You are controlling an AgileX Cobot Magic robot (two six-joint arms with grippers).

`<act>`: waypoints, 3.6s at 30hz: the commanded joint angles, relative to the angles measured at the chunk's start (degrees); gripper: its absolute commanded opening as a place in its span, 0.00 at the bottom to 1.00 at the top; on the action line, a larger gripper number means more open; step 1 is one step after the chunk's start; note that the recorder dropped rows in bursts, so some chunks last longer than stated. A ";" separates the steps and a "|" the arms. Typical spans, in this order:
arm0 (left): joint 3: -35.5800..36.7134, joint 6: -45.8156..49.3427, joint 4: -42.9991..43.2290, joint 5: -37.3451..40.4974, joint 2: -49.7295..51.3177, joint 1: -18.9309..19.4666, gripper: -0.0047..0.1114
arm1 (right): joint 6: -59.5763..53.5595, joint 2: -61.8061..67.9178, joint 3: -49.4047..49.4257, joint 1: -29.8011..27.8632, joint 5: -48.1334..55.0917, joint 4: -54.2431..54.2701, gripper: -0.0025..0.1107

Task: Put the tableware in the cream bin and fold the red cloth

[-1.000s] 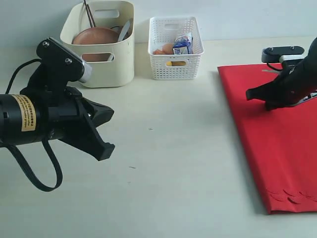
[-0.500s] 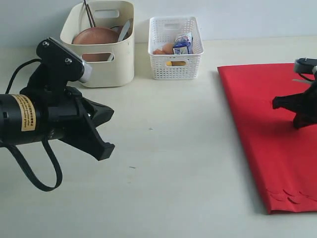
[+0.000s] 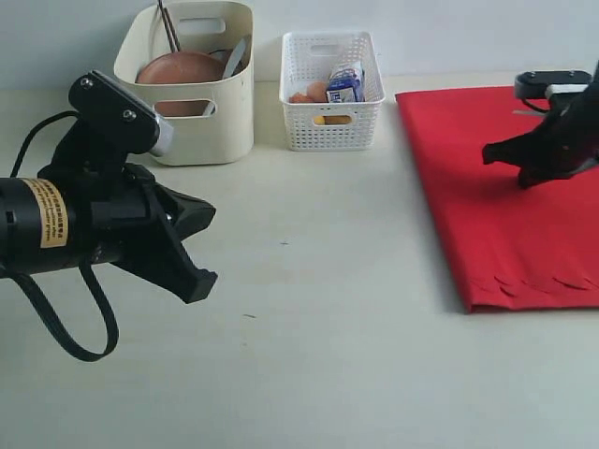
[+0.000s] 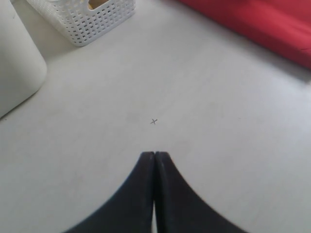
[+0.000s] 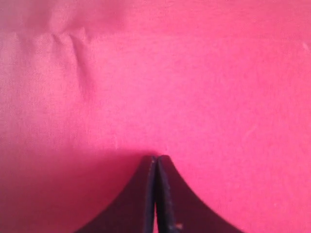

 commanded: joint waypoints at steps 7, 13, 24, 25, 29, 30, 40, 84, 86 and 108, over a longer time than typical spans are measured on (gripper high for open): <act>0.37 -0.22 0.00 -0.77 -0.17 0.10 0.05 | -1.61 14.23 -24.23 6.15 13.72 -1.25 0.02; 0.37 -0.22 0.00 -0.77 -0.17 0.10 0.05 | -1.39 13.97 -30.29 6.01 17.70 -3.72 0.02; 0.37 -0.22 0.00 -0.77 -0.17 0.10 0.05 | 3.54 0.31 -31.03 4.83 25.83 -5.08 0.02; 0.37 -0.22 0.00 -0.77 -0.17 0.10 0.05 | 3.80 -1.40 -30.83 4.83 27.07 -5.56 0.02; 0.37 -0.22 0.00 -0.77 -0.17 0.10 0.05 | 4.78 -10.35 -24.90 4.83 24.91 -5.83 0.02; 0.37 -0.22 0.00 -0.77 -0.17 0.10 0.05 | 5.36 -12.50 -22.87 4.83 23.06 -5.83 0.02; 0.37 -0.24 0.16 -0.77 -0.17 0.10 0.05 | 11.92 -42.59 10.32 4.83 -2.14 -3.22 0.02; 0.37 -0.24 0.16 -0.77 -0.17 0.10 0.05 | 15.28 -121.61 71.99 -2.25 -20.21 -2.42 0.02; 0.37 -0.24 0.16 -0.77 -0.17 0.10 0.05 | 14.85 -121.61 71.99 -4.03 -18.14 -2.42 0.02; 0.37 -0.24 0.19 -0.78 -0.17 0.10 0.05 | 10.72 -121.61 71.99 -4.52 -13.87 -2.57 0.02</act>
